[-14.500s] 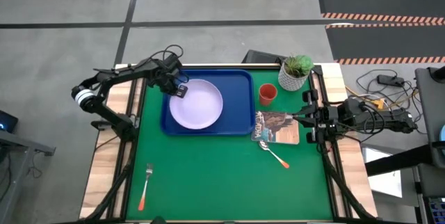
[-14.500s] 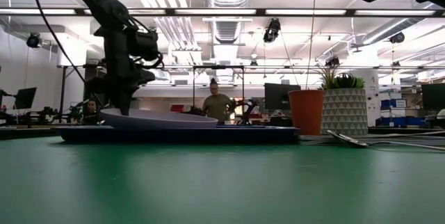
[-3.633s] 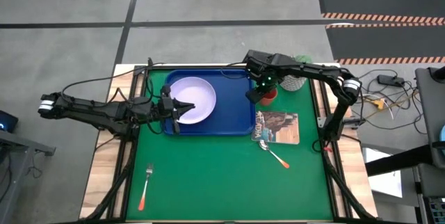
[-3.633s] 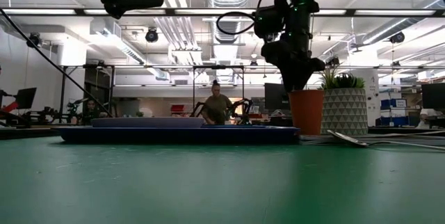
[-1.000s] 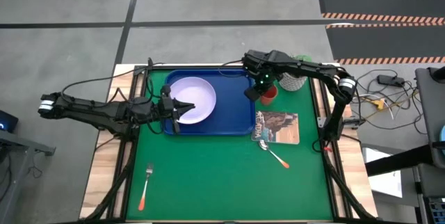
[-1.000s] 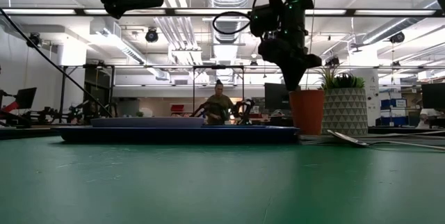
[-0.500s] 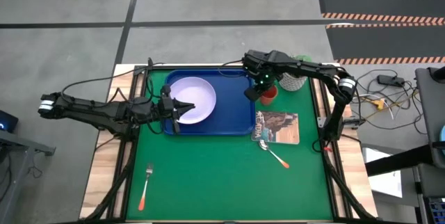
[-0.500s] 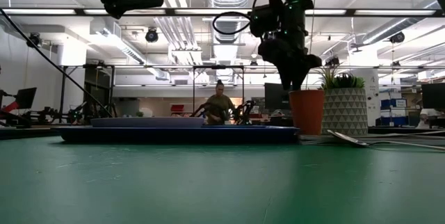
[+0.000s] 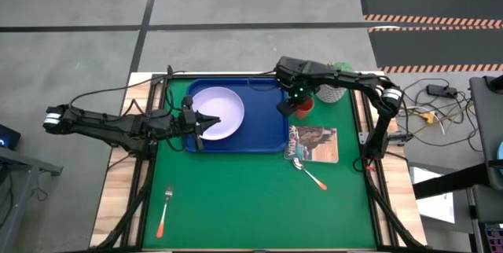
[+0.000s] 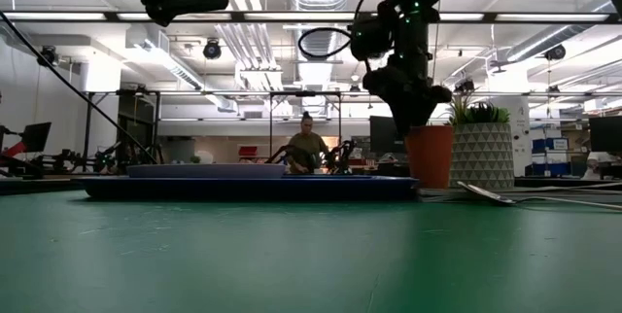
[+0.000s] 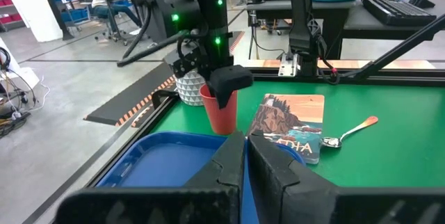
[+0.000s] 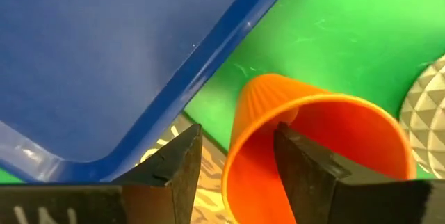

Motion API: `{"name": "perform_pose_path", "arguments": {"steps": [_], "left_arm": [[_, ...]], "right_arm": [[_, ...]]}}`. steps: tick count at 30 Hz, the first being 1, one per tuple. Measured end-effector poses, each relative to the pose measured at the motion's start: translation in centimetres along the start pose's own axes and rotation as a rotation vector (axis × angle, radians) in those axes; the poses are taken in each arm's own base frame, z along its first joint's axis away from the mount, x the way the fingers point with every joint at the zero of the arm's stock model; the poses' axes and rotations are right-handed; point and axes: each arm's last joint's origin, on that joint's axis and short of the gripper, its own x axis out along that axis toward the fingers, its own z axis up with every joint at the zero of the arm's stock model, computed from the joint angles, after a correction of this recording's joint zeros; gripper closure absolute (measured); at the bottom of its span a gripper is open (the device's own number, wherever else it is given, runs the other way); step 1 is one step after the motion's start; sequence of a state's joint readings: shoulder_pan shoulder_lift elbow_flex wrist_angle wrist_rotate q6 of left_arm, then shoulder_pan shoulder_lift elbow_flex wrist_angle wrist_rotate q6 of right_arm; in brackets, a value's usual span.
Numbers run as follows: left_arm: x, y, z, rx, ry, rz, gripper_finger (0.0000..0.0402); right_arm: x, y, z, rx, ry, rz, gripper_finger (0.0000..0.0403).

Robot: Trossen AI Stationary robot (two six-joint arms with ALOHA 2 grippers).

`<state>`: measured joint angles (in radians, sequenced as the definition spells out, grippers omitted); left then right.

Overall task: Pick and place plate/cup/fork/spoon on tray
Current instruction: Put the orange cup on the top right of the blue serving tray

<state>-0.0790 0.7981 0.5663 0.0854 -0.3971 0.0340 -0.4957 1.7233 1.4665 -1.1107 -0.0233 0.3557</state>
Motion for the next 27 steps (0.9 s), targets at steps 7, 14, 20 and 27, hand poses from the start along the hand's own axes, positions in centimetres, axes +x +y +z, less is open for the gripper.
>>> {"name": "perform_pose_path", "arguments": {"steps": [7, 14, 20, 27], "left_arm": [[0.0, 0.0, 0.0, 0.0, 0.0, 0.0, 0.0401], [0.0, 0.0, 0.0, 0.0, 0.0, 0.0, 0.0401], [0.0, 0.0, 0.0, 0.0, 0.0, 0.0, 0.0401], [0.0, 0.0, 0.0, 0.0, 0.0, 0.0, 0.0401]], "right_arm": [[0.9, -0.1, -0.3, 0.001, 0.01, -0.004, 0.0239], [0.9, -0.1, -0.1, 0.003, -0.004, 0.001, 0.0258], [1.4, -0.1, -0.3, 0.003, 0.0, 0.0, 0.0298], [1.6, -0.2, -0.3, 0.003, -0.001, 0.002, 0.0341]]}}
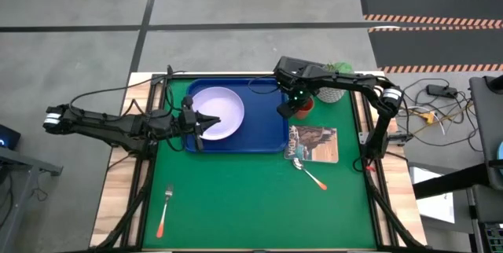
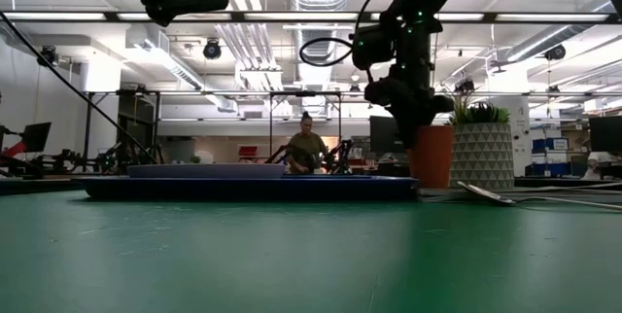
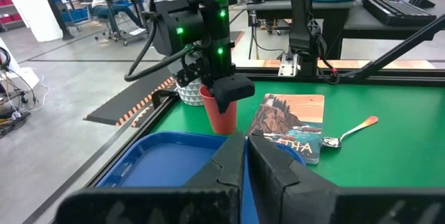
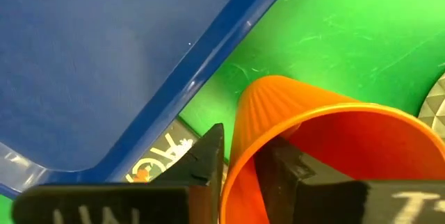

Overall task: Pick and place plate/cup/fork/spoon on tray
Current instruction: Put the orange cup on the top right of the blue serving tray

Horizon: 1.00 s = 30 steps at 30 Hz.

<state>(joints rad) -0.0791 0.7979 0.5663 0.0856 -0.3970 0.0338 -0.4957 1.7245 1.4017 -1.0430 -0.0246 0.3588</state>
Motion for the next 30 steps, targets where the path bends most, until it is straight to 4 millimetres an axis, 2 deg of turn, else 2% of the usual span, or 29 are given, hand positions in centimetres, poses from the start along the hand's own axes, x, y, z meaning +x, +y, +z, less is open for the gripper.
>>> {"name": "perform_pose_path", "arguments": {"steps": [13, 30], "left_arm": [[0.01, 0.0, 0.0, 0.0, 0.0, 0.0, 0.0401], [0.01, 0.0, -0.01, 0.0, 0.001, 0.0, 0.0401]], "right_arm": [[-0.01, 0.0, 0.01, 0.0, -0.001, 0.0, 0.0391], [-0.07, -0.04, -0.07, -0.004, 0.005, -0.001, 0.0394]]}}
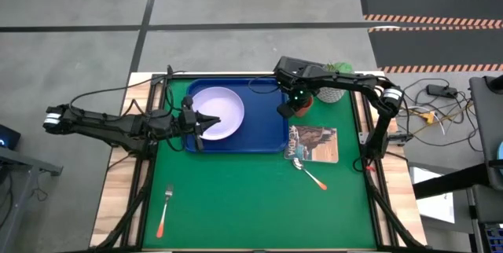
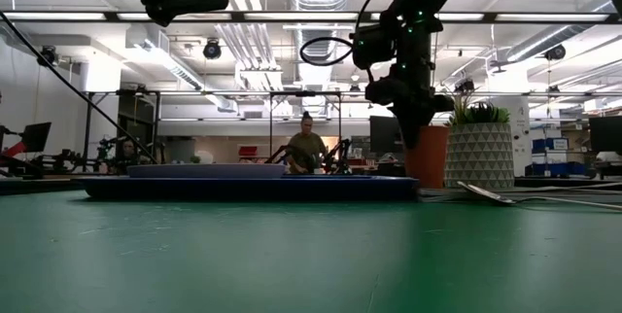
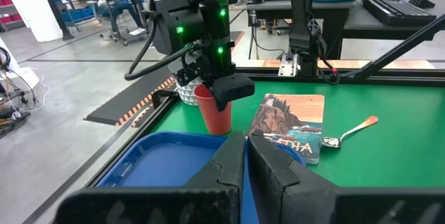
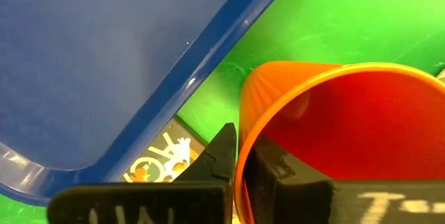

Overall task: Pick and place plate/cup/fork/spoon on tray
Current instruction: Put the orange cup on the top right of the blue serving tray

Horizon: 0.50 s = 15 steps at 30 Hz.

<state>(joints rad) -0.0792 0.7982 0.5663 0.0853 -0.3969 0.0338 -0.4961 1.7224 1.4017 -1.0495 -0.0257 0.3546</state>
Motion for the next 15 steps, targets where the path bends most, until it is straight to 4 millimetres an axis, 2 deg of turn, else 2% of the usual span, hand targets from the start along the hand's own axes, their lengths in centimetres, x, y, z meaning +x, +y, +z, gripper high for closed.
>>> {"name": "perform_pose_path", "arguments": {"steps": [15], "left_arm": [[0.0, 0.0, 0.0, 0.0, 0.0, 0.0, 0.0401]], "right_arm": [[-3.0, 0.4, 0.8, -0.015, -0.035, 0.014, 0.0395]]}}
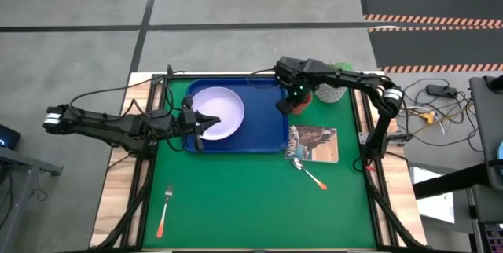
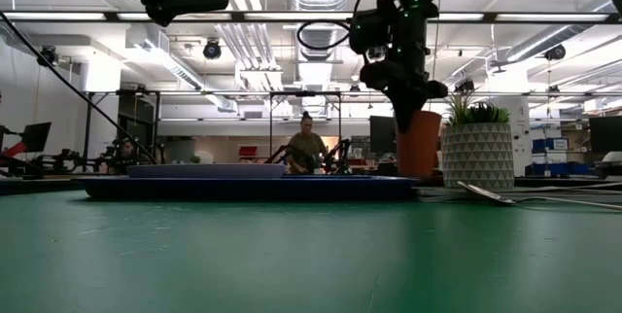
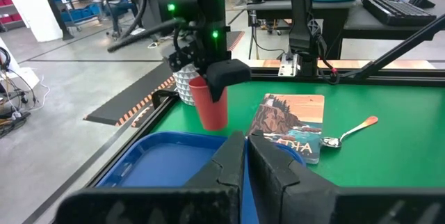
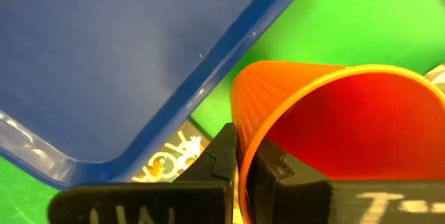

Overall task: Pick and place plate/cup/fork/spoon on tray
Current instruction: Put the orange cup on the top right of the blue serving tray

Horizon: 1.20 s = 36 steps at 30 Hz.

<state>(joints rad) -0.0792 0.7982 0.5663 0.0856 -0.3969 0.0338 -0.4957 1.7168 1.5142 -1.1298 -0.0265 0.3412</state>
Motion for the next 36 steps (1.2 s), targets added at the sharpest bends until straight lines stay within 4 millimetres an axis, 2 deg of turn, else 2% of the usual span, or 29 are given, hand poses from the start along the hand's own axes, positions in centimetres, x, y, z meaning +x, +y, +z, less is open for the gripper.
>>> {"name": "perform_pose_path", "arguments": {"steps": [27, 36], "left_arm": [[0.0, 0.0, 0.0, -0.001, -0.002, 0.0, 0.0401], [0.0, 0.0, 0.0, -0.002, -0.004, 0.001, 0.0401]], "right_arm": [[-5.1, 0.7, 1.6, -0.056, -0.13, 0.013, 0.0394], [-5.6, 0.7, 1.8, -0.06, -0.144, 0.017, 0.0394]]}}
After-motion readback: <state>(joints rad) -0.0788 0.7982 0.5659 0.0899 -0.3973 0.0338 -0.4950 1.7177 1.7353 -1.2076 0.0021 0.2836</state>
